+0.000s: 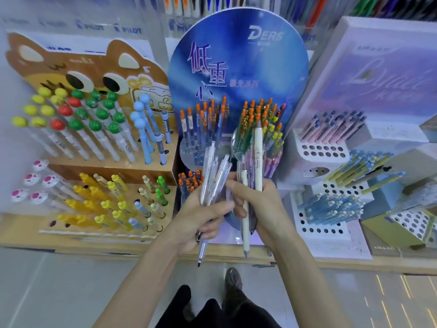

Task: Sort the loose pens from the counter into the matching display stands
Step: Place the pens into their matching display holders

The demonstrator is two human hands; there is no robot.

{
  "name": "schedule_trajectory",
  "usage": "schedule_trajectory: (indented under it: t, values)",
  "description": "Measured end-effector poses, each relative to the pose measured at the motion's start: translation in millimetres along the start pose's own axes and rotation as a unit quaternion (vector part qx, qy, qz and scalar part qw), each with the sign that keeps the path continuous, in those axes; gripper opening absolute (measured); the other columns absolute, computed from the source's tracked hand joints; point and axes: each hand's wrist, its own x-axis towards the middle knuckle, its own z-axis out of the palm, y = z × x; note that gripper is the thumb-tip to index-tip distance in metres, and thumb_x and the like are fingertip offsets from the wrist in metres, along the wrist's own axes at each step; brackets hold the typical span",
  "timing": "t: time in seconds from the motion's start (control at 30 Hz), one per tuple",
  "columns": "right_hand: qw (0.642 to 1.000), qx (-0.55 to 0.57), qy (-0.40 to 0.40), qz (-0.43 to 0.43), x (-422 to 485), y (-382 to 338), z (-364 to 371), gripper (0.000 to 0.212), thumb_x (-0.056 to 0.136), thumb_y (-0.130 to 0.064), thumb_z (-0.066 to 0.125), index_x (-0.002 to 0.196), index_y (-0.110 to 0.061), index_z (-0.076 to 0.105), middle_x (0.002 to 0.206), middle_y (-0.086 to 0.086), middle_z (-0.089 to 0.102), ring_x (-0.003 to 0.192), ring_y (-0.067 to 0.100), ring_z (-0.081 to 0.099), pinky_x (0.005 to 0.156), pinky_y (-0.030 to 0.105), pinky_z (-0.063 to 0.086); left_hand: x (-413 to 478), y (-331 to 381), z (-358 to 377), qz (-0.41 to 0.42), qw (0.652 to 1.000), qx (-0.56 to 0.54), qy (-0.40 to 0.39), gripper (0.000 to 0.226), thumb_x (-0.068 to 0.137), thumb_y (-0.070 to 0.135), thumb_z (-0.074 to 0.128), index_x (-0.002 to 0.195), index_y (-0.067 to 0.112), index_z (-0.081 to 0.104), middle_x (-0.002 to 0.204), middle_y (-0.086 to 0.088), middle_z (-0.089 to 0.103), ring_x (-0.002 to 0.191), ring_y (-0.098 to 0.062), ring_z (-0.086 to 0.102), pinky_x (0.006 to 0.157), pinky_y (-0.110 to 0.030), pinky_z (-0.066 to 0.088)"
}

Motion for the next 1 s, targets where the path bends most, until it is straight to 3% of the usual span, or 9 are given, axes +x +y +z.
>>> schedule_trajectory:
  t: [0.07,0.17,0.4,0.53,0.67,0.77,0.83,0.9,1.0]
  values:
    - [1.0,0.02,-0.003,-0.003,1.8,1.3,6.0,0.007,0.086,-0.004,0.065,0.08,-0.007,0.067,0.046,0.001,0.04,0.037,0.014,0.036,0.042,0.02,0.036,-2.1,-1.1,-1.5,-0.007,1.0,0.007,0.019,0.026,0.078,0.005,0.057,0.102,0.016,0.057,0.071,-0.014,0.057,0.032,-0.004,0.023,0.034,-0.014,0.02]
    - [1.0,-0.017,0.022,-0.013,5.5,5.1,11.2,0.006,0.086,-0.008,0.067,0.08,-0.009,0.066,0.045,-0.002,0.043,0.037,0.014,0.038,0.04,0.018,0.035,-3.2,-2.3,-6.0,-0.014,0.998,-0.006,0.057,0.018,0.076,0.004,0.052,0.09,0.013,0.045,0.053,-0.004,0.039,0.031,-0.007,0.023,0.035,-0.014,0.022]
    - [0.998,-0.021,-0.032,0.044,10.1,11.0,18.1,0.04,0.084,-0.014,0.07,0.047,-0.018,0.055,0.05,0.012,0.044,0.041,0.021,0.046,0.047,0.029,0.039,-11.0,-2.8,-16.3,0.014,0.999,-0.012,0.04,0.006,0.093,0.023,0.055,0.095,0.021,0.06,0.071,-0.002,0.061,0.039,-0.012,0.043,0.035,-0.018,0.034]
    - [0.999,0.008,-0.024,0.038,11.2,15.0,19.4,0.026,0.083,-0.011,0.07,0.06,-0.012,0.057,0.048,0.004,0.044,0.043,0.021,0.041,0.049,0.031,0.04,-13.7,-11.5,-22.7,0.035,0.994,-0.026,0.104,0.024,0.088,0.029,0.054,0.108,0.023,0.064,0.081,-0.009,0.072,0.061,-0.021,0.067,0.048,-0.029,0.054]
    - [1.0,0.001,0.023,0.013,9.2,13.4,20.6,0.014,0.082,-0.01,0.07,0.074,-0.007,0.059,0.051,0.003,0.05,0.039,0.016,0.04,0.043,0.024,0.039,-12.8,-20.4,-35.1,0.066,0.978,-0.005,0.197,0.032,0.085,0.028,0.056,0.115,0.016,0.057,0.093,-0.013,0.074,0.084,-0.03,0.072,0.066,-0.035,0.058]
    - [0.996,-0.013,0.076,-0.034,9.8,6.5,16.2,0.016,0.081,-0.011,0.07,0.07,-0.011,0.059,0.052,0.005,0.049,0.038,0.015,0.039,0.04,0.021,0.036,-16.4,-20.4,-49.4,0.104,0.955,0.018,0.276,0.023,0.091,0.024,0.053,0.113,0.016,0.053,0.079,-0.004,0.073,0.07,-0.019,0.07,0.059,-0.025,0.055]
    - [0.99,-0.059,0.108,-0.063,9.4,5.1,12.6,0.019,0.085,-0.009,0.069,0.07,-0.011,0.057,0.051,0.004,0.049,0.038,0.014,0.04,0.039,0.019,0.034,-20.8,-16.7,-58.2,0.131,0.94,0.075,0.305,0.008,0.098,0.016,0.049,0.104,0.019,0.053,0.066,0.003,0.064,0.052,-0.011,0.057,0.049,-0.019,0.047]
    - [0.981,-0.111,0.132,-0.086,9.0,8.9,10.7,0.024,0.086,-0.01,0.069,0.066,-0.013,0.056,0.048,0.002,0.049,0.039,0.013,0.041,0.038,0.018,0.034,-24.0,-12.8,-63.4,0.135,0.936,0.104,0.308,0.008,0.099,0.012,0.048,0.095,0.018,0.052,0.061,0.005,0.056,0.044,-0.008,0.041,0.041,-0.017,0.035]
    - [0.965,-0.179,0.165,-0.103,6.3,20.2,11.9,0.025,0.084,-0.018,0.072,0.068,-0.006,0.057,0.051,0.008,0.051,0.045,0.015,0.043,0.044,0.021,0.039,-26.9,-10.0,-66.3,0.113,0.935,0.125,0.312,0.013,0.097,0.01,0.05,0.086,0.017,0.053,0.059,0.001,0.048,0.04,-0.006,0.034,0.038,-0.016,0.028]
